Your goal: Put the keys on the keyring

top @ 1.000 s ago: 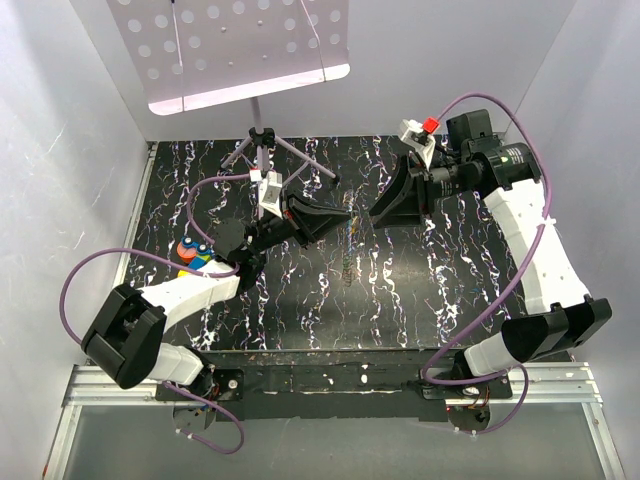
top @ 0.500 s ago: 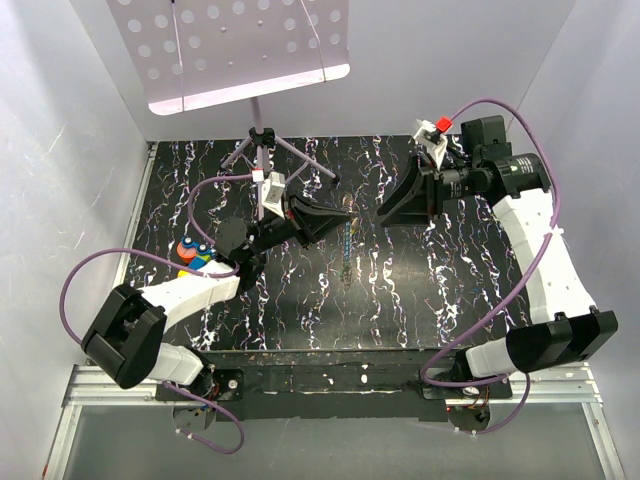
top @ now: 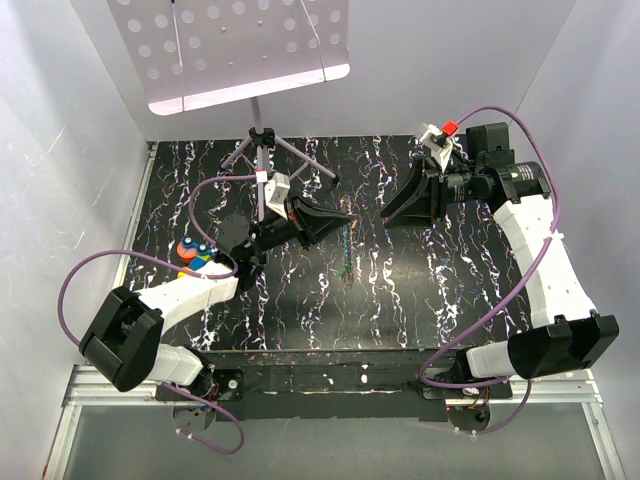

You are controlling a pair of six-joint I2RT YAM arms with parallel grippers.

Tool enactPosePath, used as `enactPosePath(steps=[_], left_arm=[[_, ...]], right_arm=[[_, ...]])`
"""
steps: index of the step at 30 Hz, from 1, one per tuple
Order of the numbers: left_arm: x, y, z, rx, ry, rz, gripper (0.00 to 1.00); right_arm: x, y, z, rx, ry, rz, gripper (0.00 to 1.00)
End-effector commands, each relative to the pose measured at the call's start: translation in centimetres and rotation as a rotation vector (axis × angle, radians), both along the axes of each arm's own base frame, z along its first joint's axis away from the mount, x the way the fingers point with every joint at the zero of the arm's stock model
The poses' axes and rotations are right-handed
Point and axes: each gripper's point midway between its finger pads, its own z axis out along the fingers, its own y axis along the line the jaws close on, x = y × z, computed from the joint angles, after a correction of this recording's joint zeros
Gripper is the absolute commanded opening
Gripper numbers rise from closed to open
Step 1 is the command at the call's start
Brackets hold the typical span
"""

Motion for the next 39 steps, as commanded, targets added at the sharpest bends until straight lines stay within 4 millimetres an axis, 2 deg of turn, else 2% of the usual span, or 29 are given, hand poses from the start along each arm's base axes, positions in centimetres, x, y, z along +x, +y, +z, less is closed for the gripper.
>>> enactPosePath(steps=[1, 11, 17, 24, 32, 35, 39], left_arm=[[-0.5, 0.8, 2.8, -0.049, -0.074, 0.022, 0.00], [-0.8, 0.7, 2.8, -0.051, -0.084, 0.002, 0.00], [-0.8, 0.7, 2.9, -0.056, -0.101, 0.008, 0.00], [-0.6, 0.6, 3.7, -0.097, -0.116, -0.001, 0.00], [-0.5, 0.2, 5.1, -0.167, -0.121, -0.036, 0.00], [-0.6, 0.0, 4.8, -0.167, -0.118, -0.048, 0.00], [-0.6, -0.2, 4.7, -0.171, -0.112, -0.064, 0.00]], right_arm=[[0.1, -0.2, 0.8, -0.001, -0.058, -0.022, 0.49], [0.4, -0.1, 1.2, 0.003, -0.064, -0.016, 0.49], [1.9, -0.2, 1.4, -0.047, -0.107, -0.069, 0.49], [3.2, 0.0, 2.5, -0.057, -0.152, -0.085, 0.49], [0.8, 0.0, 3.8, 0.028, -0.127, 0.000, 0.50], [1.0, 0.1, 3.8, 0.027, -0.120, 0.003, 0.50], [1.4, 1.0, 2.7, -0.001, -0.088, 0.010, 0.50]])
